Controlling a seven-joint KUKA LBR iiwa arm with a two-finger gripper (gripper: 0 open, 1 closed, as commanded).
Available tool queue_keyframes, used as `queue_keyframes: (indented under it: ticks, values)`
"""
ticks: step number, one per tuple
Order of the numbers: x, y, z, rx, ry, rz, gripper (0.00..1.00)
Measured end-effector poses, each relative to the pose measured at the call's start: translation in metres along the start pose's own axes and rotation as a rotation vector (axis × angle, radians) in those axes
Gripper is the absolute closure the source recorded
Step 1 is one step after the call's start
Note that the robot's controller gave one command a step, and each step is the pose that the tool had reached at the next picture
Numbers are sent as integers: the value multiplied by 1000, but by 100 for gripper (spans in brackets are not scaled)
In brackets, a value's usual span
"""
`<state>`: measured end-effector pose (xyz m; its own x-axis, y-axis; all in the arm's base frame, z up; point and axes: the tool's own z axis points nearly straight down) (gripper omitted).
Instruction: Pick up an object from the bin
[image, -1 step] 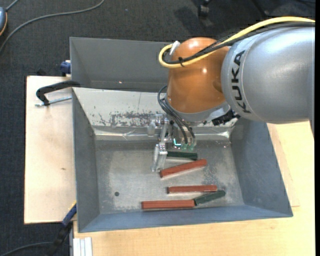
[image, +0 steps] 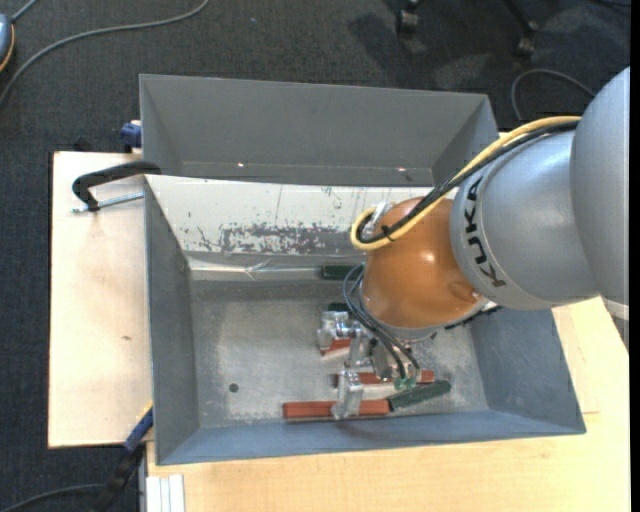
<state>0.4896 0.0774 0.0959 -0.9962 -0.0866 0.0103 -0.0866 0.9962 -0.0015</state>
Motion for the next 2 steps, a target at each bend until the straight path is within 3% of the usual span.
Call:
queue_keyframes:
  ticks: [1,2]
  values:
    - [-36,-68,25,0,-19,-43,0]
    - [-35,-63,24,-3,-17,-47,100]
